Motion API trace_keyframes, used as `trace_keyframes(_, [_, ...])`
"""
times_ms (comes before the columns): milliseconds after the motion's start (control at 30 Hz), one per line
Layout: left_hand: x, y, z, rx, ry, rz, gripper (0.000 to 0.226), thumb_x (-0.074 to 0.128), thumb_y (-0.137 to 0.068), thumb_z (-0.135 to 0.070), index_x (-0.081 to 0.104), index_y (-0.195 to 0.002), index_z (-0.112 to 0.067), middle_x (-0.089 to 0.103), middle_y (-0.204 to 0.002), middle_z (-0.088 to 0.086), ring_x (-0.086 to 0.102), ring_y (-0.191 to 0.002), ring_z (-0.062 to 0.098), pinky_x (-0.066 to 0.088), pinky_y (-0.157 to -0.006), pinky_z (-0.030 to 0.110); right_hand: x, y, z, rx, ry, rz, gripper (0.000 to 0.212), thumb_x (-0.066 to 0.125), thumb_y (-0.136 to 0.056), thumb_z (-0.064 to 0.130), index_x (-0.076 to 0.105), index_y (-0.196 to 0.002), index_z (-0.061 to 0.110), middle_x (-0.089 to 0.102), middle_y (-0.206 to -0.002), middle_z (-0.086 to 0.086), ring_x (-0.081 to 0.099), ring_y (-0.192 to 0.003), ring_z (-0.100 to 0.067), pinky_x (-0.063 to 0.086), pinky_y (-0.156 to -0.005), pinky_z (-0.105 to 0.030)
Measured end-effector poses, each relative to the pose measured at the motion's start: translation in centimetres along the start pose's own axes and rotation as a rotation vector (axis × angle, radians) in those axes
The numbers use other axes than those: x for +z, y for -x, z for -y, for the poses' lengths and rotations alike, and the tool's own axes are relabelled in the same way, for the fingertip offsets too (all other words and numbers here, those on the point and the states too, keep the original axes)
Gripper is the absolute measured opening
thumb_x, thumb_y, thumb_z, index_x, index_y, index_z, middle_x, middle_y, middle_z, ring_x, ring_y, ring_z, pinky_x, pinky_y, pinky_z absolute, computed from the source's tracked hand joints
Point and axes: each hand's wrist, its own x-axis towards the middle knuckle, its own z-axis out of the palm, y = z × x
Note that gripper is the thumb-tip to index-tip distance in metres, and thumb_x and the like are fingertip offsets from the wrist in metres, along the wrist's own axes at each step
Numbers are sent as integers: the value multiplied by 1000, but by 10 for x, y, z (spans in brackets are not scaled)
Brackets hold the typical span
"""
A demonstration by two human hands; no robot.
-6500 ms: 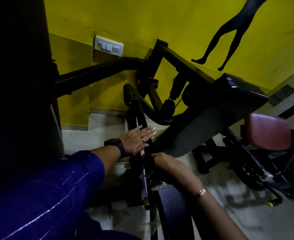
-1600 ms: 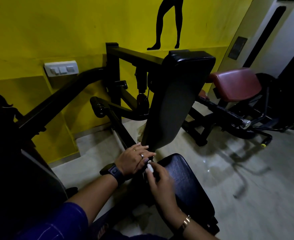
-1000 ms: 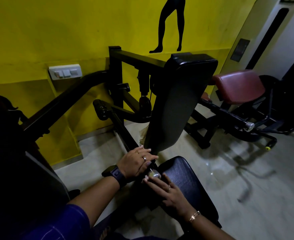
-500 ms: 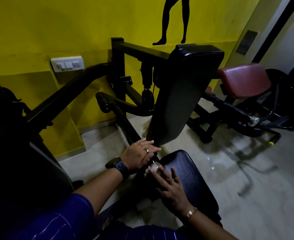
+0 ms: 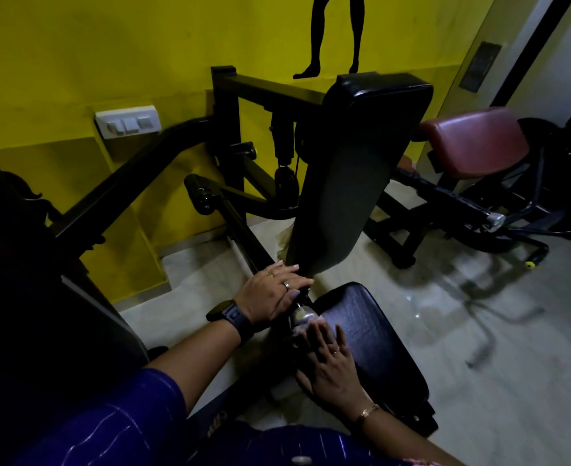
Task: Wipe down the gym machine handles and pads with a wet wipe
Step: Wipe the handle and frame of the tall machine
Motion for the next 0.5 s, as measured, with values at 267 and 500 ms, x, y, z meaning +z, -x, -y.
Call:
trace_keyframes(267, [1, 0, 0, -9, 17, 8, 63, 14, -107, -39, 68, -120, -10, 71, -114, 7, 63, -114, 28, 28, -108, 33, -10, -17, 9, 40, -81, -47, 97, 48, -85, 49, -9, -153, 10, -12, -160, -12, -6, -148, -26, -3, -120, -44])
trace_keyframes(500, [1, 1, 1, -28, 24, 21, 62, 14, -106, -40, 67, -122, -12, 70, -116, 6, 61, -117, 26, 25, -111, 30, -7, -8, 7, 147, -181, -55, 90, 48, -91, 45, -8, -153, 10, -8, -161, -13, 3, -149, -27, 3, -121, -44])
